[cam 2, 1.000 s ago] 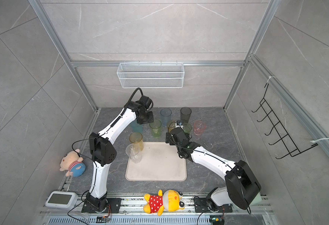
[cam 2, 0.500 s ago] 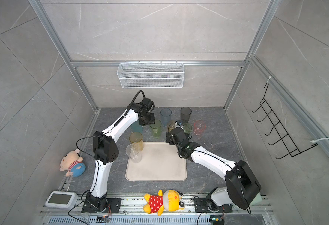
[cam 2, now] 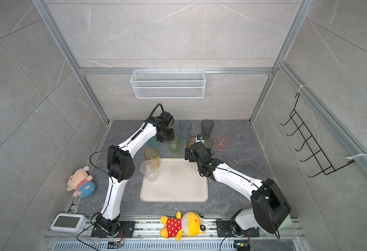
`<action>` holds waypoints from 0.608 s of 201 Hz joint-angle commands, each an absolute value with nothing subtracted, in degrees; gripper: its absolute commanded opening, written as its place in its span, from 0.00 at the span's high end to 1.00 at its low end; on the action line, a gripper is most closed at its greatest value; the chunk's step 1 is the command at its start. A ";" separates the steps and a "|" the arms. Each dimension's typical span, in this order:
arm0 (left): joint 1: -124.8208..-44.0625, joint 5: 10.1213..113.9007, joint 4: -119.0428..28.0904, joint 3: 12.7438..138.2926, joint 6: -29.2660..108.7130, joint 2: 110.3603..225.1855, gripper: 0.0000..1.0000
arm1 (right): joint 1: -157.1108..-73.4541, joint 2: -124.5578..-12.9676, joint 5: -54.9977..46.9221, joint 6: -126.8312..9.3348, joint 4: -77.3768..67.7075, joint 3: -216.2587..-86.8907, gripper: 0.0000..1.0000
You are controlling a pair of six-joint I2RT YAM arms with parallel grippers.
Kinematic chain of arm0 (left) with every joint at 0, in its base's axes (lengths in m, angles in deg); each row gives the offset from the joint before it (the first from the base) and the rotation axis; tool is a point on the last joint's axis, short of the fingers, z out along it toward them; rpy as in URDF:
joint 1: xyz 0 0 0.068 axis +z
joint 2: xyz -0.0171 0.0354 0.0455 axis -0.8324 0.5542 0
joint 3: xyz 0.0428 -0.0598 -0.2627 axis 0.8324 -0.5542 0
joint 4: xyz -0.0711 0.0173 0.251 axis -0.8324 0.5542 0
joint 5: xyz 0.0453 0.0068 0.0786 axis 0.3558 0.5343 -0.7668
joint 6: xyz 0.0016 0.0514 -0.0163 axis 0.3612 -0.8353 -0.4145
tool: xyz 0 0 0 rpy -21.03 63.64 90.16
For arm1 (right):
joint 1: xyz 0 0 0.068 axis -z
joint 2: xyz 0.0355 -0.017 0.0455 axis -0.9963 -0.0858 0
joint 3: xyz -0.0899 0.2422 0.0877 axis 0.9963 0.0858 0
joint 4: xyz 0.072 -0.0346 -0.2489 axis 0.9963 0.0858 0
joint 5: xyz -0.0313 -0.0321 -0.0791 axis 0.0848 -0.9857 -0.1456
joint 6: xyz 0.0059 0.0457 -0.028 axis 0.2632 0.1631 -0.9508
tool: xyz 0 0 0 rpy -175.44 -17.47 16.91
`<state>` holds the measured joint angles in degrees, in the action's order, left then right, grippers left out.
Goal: Place the glasses into the tray
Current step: Pick up the glass from the top-center of the table.
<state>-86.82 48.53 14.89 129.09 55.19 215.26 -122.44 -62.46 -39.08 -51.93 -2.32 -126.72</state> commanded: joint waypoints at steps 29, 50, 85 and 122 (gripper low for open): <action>-86.46 48.60 14.70 131.09 55.39 214.87 0.77 | -122.26 -63.04 -38.79 -52.27 -1.49 -127.74 0.00; -86.46 48.38 14.87 131.11 55.45 214.64 0.80 | -122.26 -62.93 -38.71 -52.23 -1.42 -127.78 0.01; -86.45 48.44 15.05 131.13 55.43 214.25 0.86 | -122.26 -62.93 -38.63 -52.29 -1.36 -127.82 0.00; -86.58 48.93 15.84 130.92 55.93 212.99 0.91 | -122.26 -63.21 -38.54 -52.23 -1.30 -127.92 0.00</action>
<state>-86.82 48.44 15.11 129.09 55.28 215.26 -122.44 -62.64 -38.93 -51.93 -2.04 -126.72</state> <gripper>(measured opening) 0.105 0.995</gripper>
